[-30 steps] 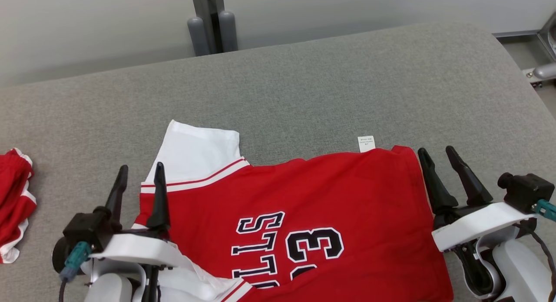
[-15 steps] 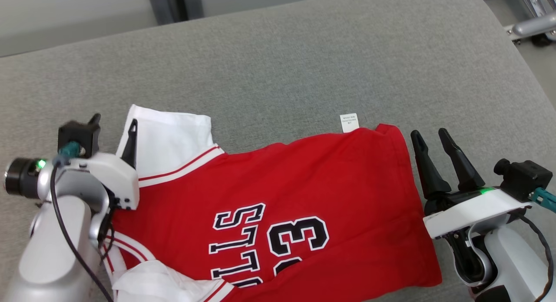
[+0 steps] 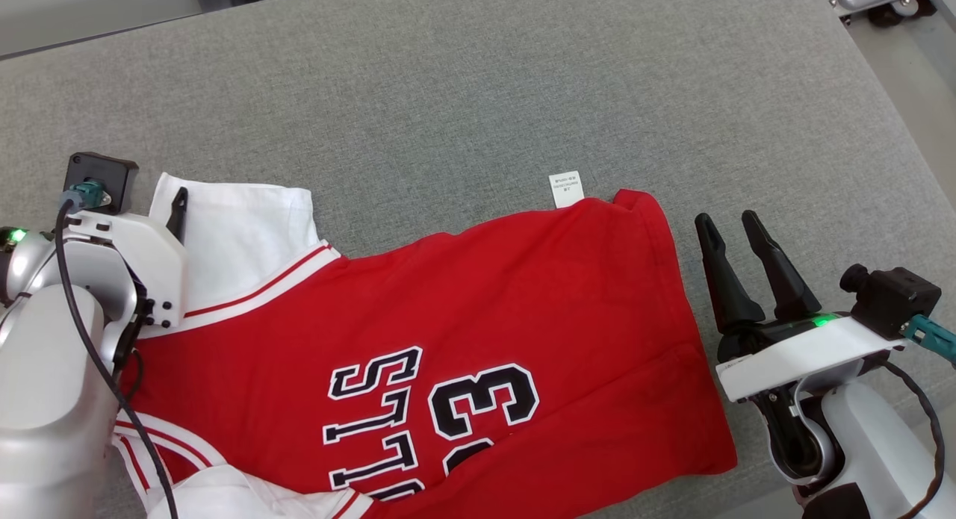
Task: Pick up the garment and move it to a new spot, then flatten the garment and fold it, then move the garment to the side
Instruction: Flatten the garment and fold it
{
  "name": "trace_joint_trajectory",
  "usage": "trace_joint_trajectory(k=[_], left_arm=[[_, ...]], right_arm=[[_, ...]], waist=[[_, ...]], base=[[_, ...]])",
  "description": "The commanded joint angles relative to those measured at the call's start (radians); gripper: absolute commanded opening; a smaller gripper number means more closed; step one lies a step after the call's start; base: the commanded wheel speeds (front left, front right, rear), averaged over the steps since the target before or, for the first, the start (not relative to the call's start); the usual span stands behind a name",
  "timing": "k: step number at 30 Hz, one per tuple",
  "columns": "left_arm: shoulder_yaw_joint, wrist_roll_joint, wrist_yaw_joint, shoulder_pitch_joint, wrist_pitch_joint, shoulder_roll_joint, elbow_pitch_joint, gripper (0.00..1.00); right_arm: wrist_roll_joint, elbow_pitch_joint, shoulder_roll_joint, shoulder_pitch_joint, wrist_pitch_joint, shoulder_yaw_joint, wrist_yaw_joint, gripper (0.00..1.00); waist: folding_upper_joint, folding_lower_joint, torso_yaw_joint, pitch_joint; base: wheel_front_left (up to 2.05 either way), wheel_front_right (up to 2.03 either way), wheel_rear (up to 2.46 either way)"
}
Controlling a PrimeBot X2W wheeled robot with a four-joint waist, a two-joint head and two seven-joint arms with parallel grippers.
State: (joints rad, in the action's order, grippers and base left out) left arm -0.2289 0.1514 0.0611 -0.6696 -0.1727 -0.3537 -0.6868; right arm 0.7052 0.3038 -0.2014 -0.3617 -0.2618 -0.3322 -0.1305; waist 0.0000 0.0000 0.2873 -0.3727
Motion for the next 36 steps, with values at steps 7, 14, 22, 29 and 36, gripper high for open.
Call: trace_joint_trajectory(k=[7,14,22,29,36], left_arm=[[-0.018,0.009,0.020,-0.036,-0.005,-0.004,-0.049,0.53],[-0.035,0.043,0.041,-0.042,0.008,0.018,-0.063,0.00],[-0.031,0.078,0.044,-0.019,0.073,0.051,-0.027,0.00],[-0.048,0.095,0.042,0.007,0.123,0.090,0.041,0.00],[-0.073,0.097,0.038,0.028,0.132,0.118,0.093,0.00]], right_arm=[[0.007,0.000,0.000,-0.014,-0.006,-0.001,-0.001,1.00],[0.006,0.019,-0.008,-0.011,-0.006,0.004,-0.001,1.00],[-0.015,0.071,-0.035,-0.025,-0.005,0.008,-0.001,1.00],[0.017,0.193,-0.083,-0.102,0.019,-0.044,-0.001,1.00],[0.113,0.302,-0.118,-0.211,0.120,-0.117,-0.001,1.00]], waist=[[0.0000,0.0000,0.000,-0.006],[0.0000,0.0000,-0.015,0.005],[0.0000,0.0000,-0.059,0.028],[0.0000,0.0000,-0.118,0.040],[0.0000,0.0000,-0.164,0.043]], base=[[0.00,0.00,0.00],[0.00,0.00,0.00],[0.00,0.00,0.00],[0.00,0.00,0.00],[0.00,0.00,0.00]])
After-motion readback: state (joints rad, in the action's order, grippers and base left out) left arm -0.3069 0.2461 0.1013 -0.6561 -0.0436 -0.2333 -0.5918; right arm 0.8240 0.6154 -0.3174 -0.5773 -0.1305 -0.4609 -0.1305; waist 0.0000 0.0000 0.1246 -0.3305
